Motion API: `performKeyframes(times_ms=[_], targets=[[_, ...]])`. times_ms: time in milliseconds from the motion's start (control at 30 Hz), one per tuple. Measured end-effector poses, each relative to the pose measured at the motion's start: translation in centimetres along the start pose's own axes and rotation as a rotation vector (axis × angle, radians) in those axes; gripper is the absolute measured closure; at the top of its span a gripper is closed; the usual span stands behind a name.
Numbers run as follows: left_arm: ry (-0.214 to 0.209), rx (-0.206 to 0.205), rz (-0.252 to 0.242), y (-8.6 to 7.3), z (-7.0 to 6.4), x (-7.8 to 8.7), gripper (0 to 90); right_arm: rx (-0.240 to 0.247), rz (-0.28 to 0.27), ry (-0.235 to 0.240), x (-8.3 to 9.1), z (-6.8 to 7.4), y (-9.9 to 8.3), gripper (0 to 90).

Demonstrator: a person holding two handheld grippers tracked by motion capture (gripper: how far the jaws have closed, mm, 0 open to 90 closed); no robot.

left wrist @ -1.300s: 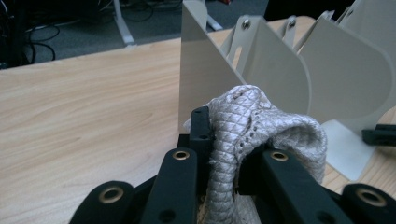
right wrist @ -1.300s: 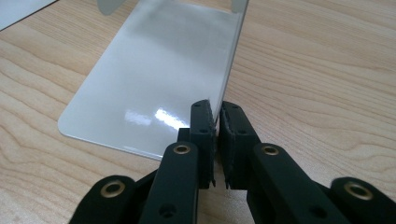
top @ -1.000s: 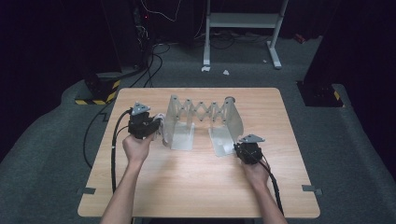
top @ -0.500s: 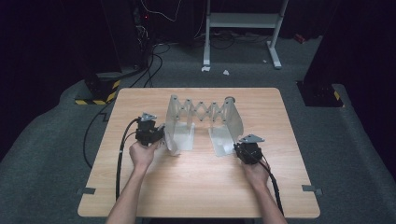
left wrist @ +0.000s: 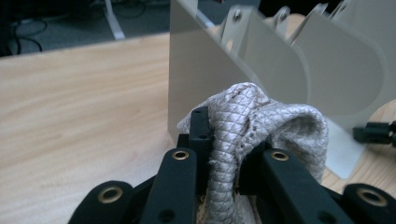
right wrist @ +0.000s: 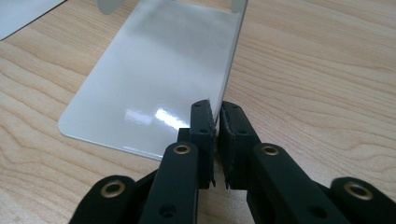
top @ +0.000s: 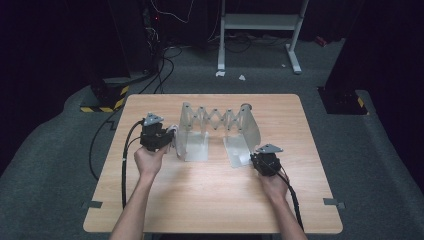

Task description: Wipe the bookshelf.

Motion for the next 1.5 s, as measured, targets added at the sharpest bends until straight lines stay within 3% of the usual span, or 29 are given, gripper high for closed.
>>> performKeyframes(times_ms=[233, 367, 633, 900, 1100, 1333, 1500], targets=[[0.002, 0.013, -0.001, 0.8, 0.2, -0.6, 80.6, 0.004, -0.002, 0.005, 0.0, 0.1, 0.0, 84.4], [0.013, 0.032, 0.039, -0.3, 1.0, -2.1, 80.6, 0.001, -0.003, 0.009, 0.0, 0.1, 0.1, 84.4], [0.055, 0.068, 0.146, -4.3, 2.9, -5.3, 80.5, -0.005, -0.004, 0.016, 0.0, 0.0, 0.0, 84.4], [0.083, 0.085, 0.210, -6.9, 4.1, -7.1, 80.4, -0.002, -0.005, 0.017, 0.0, 0.0, 0.0, 84.3], [0.033, 0.089, 0.141, -5.3, 3.0, -5.4, 80.5, 0.000, -0.005, 0.017, 0.0, 0.1, 0.1, 84.2], [-0.001, 0.039, 0.055, -1.4, 1.0, -2.4, 80.5, -0.001, -0.007, 0.022, 0.0, 0.1, 0.1, 84.1], [-0.014, 0.034, 0.024, 0.4, 0.5, -1.7, 80.5, -0.001, -0.007, 0.024, 0.0, 0.1, 0.1, 84.1]])
Point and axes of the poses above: each handheld gripper's, and its own axes: x roughly backward along the jaws, y roughly out of its top, z roughly to its left, the point moved 8 cm from there along -x, roughly forward along the jaws, and after that the axes turned 15 degrees about x, right-handed, at the moved point
